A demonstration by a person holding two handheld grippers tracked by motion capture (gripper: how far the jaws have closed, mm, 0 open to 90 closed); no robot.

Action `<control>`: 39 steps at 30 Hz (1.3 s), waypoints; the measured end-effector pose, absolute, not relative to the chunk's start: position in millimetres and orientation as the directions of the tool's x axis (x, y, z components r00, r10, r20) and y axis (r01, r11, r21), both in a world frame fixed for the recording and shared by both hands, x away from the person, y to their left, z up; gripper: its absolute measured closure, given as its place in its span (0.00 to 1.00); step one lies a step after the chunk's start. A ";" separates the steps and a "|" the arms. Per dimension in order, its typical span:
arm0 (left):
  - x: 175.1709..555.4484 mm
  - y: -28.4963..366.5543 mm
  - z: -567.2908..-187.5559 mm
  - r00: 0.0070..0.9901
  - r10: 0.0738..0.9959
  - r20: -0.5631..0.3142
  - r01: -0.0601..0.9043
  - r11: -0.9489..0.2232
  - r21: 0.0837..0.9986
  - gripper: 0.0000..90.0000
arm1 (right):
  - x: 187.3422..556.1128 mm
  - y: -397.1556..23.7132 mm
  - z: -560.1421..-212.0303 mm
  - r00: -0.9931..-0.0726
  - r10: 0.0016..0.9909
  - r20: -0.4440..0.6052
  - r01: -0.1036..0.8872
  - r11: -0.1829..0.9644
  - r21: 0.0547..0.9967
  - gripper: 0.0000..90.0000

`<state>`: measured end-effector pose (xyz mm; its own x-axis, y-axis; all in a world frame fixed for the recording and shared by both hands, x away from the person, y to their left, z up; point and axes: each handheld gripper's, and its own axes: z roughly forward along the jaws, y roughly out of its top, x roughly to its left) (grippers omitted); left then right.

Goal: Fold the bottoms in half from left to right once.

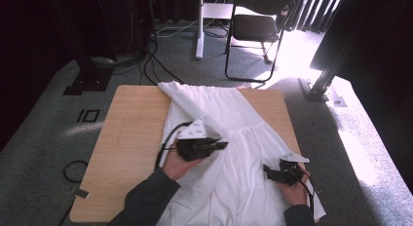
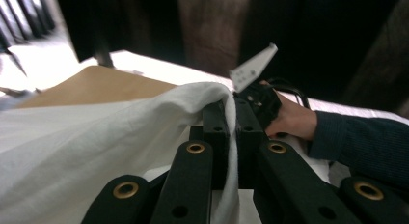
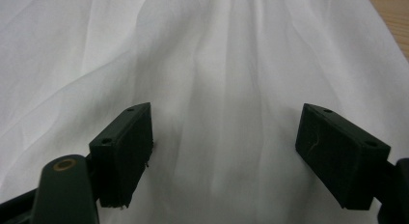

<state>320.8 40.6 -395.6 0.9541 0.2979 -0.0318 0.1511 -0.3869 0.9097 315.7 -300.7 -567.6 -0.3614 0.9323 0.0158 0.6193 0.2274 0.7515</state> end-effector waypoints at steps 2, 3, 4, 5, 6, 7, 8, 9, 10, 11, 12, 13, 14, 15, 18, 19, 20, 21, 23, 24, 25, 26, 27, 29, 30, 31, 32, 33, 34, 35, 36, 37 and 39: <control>328.2 23.3 -412.8 0.953 0.294 -0.073 0.197 -0.420 0.886 0.90 | 315.7 -300.7 -567.6 -0.361 0.932 0.016 0.619 0.227 0.751 0.22; 328.2 23.3 -412.8 0.953 0.294 -0.073 0.197 -0.420 0.886 0.80 | 315.7 -300.7 -567.6 -0.361 0.932 0.016 0.620 0.227 0.751 0.22; 332.0 17.6 -426.8 0.948 0.307 -0.086 0.222 -0.443 0.869 0.74 | 315.6 -300.6 -567.5 -0.360 0.933 0.017 0.620 0.226 0.751 0.22; 332.0 17.6 -426.8 0.948 0.307 -0.086 0.222 -0.443 0.869 0.69 | 315.6 -300.6 -567.5 -0.360 0.933 0.017 0.620 0.226 0.751 0.22; 333.0 23.9 -433.3 0.939 0.330 -0.101 0.246 -0.434 0.867 0.64 | 315.0 -300.6 -567.3 -0.358 0.934 0.013 0.617 0.226 0.754 0.27; 333.0 23.9 -433.3 0.939 0.330 -0.101 0.246 -0.434 0.867 0.63 | 315.0 -300.6 -567.3 -0.358 0.934 0.013 0.617 0.226 0.754 0.27; 333.4 38.6 -433.7 0.926 0.366 -0.088 0.252 -0.429 0.868 0.62 | 313.8 -299.8 -565.7 -0.340 0.940 0.015 0.625 0.214 0.751 0.36; 333.4 38.6 -433.7 0.926 0.366 -0.088 0.252 -0.429 0.868 0.61 | 313.8 -299.8 -565.7 -0.340 0.940 0.015 0.625 0.214 0.751 0.36; 333.4 47.5 -433.4 0.918 0.386 -0.088 0.260 -0.420 0.869 0.61 | 313.0 -298.9 -563.3 -0.331 0.943 0.016 0.635 0.210 0.744 0.42; 333.2 57.1 -433.1 0.908 0.414 -0.072 0.261 -0.420 0.869 0.60 | 312.2 -297.3 -560.4 -0.327 0.945 0.020 0.638 0.205 0.742 0.43; 332.0 77.3 -434.4 0.880 0.472 -0.046 0.272 -0.424 0.864 0.58 | 309.4 -291.7 -551.9 -0.332 0.943 0.027 0.623 0.197 0.757 0.48; 332.0 77.3 -434.4 0.880 0.472 -0.046 0.272 -0.424 0.864 0.58 | 309.4 -291.7 -551.9 -0.332 0.943 0.027 0.623 0.197 0.757 0.48; 329.7 98.6 -439.9 0.848 0.529 -0.032 0.295 -0.422 0.857 0.57 | 306.6 -283.4 -539.8 -0.345 0.937 0.044 0.605 0.187 0.774 0.51; 329.7 98.6 -439.9 0.848 0.529 -0.032 0.295 -0.422 0.857 0.57 | 306.6 -283.4 -539.8 -0.345 0.937 0.044 0.605 0.187 0.774 0.51; 322.9 138.7 -461.2 0.777 0.630 0.001 0.352 -0.435 0.829 0.55 | 302.4 -265.3 -518.1 -0.399 0.914 0.078 0.556 0.173 0.813 0.55; 322.9 138.7 -461.2 0.777 0.630 0.001 0.352 -0.435 0.829 0.55 | 302.4 -265.3 -518.1 -0.399 0.914 0.078 0.556 0.173 0.813 0.55; 321.5 147.8 -468.1 0.759 0.651 0.001 0.372 -0.436 0.819 0.55 | 301.7 -259.9 -512.3 -0.412 0.908 0.077 0.540 0.175 0.823 0.54; 319.8 155.9 -475.7 0.738 0.674 0.000 0.394 -0.431 0.811 0.54 | 301.4 -254.6 -506.5 -0.423 0.903 0.076 0.526 0.176 0.832 0.53; 316.4 171.4 -490.9 0.703 0.711 -0.001 0.437 -0.431 0.790 0.53 | 302.1 -244.3 -496.3 -0.453 0.888 0.072 0.503 0.188 0.843 0.48; 312.3 186.4 -504.9 0.670 0.742 -0.023 0.482 -0.411 0.774 0.51 | 305.5 -234.5 -491.4 -0.480 0.875 0.072 0.506 0.209 0.837 0.46; 312.3 186.4 -504.9 0.670 0.742 -0.023 0.482 -0.411 0.774 0.49 | 305.5 -234.5 -491.4 -0.480 0.875 0.072 0.506 0.209 0.837 0.46; 307.7 200.9 -516.9 0.640 0.767 -0.048 0.524 -0.390 0.758 0.49 | 310.1 -226.3 -492.3 -0.499 0.863 0.081 0.522 0.224 0.823 0.44; 307.7 200.9 -516.9 0.640 0.767 -0.048 0.524 -0.390 0.758 0.48 | 310.1 -226.3 -492.3 -0.499 0.863 0.081 0.522 0.224 0.823 0.44; 303.1 212.6 -526.7 0.622 0.779 -0.083 0.556 -0.364 0.747 0.48 | 315.6 -218.3 -498.6 -0.503 0.862 0.072 0.553 0.256 0.793 0.44; 298.5 219.0 -534.2 0.612 0.784 -0.105 0.575 -0.351 0.739 0.47 | 319.1 -213.9 -505.6 -0.506 0.860 0.070 0.573 0.274 0.773 0.42; 298.5 219.0 -534.2 0.612 0.784 -0.105 0.575 -0.351 0.739 0.46 | 319.1 -213.9 -505.6 -0.506 0.860 0.070 0.573 0.274 0.773 0.42; 296.6 221.0 -538.0 0.613 0.781 -0.121 0.585 -0.346 0.733 0.46 | 320.7 -211.9 -509.6 -0.514 0.855 0.073 0.585 0.287 0.758 0.41; 295.6 221.3 -539.9 0.613 0.779 -0.129 0.589 -0.343 0.732 0.45 | 322.0 -209.6 -514.7 -0.519 0.851 0.077 0.602 0.300 0.740 0.41; 293.8 219.5 -543.7 0.622 0.769 -0.146 0.595 -0.343 0.727 0.43 | 322.7 -207.3 -520.6 -0.522 0.849 0.077 0.622 0.318 0.716 0.41; 293.8 219.5 -543.7 0.622 0.769 -0.146 0.595 -0.343 0.727 0.43 | 322.7 -207.3 -520.6 -0.522 0.849 0.077 0.622 0.318 0.716 0.41; 293.6 215.3 -546.5 0.627 0.765 -0.145 0.599 -0.355 0.717 0.42 | 322.7 -206.1 -525.3 -0.516 0.853 0.081 0.638 0.320 0.700 0.43; 293.6 215.3 -546.5 0.627 0.765 -0.145 0.599 -0.355 0.717 0.42 | 322.7 -206.1 -525.3 -0.516 0.853 0.081 0.638 0.320 0.700 0.43; 294.7 210.8 -551.1 0.630 0.763 -0.144 0.605 -0.367 0.706 0.40 | 322.8 -206.7 -528.2 -0.517 0.850 0.097 0.652 0.318 0.688 0.48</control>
<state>294.7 210.8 -551.1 0.6301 0.7631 -0.1439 0.6054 -0.3667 0.7064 322.8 -206.7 -528.2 -0.5173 0.8502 0.0975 0.6523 0.3180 0.6880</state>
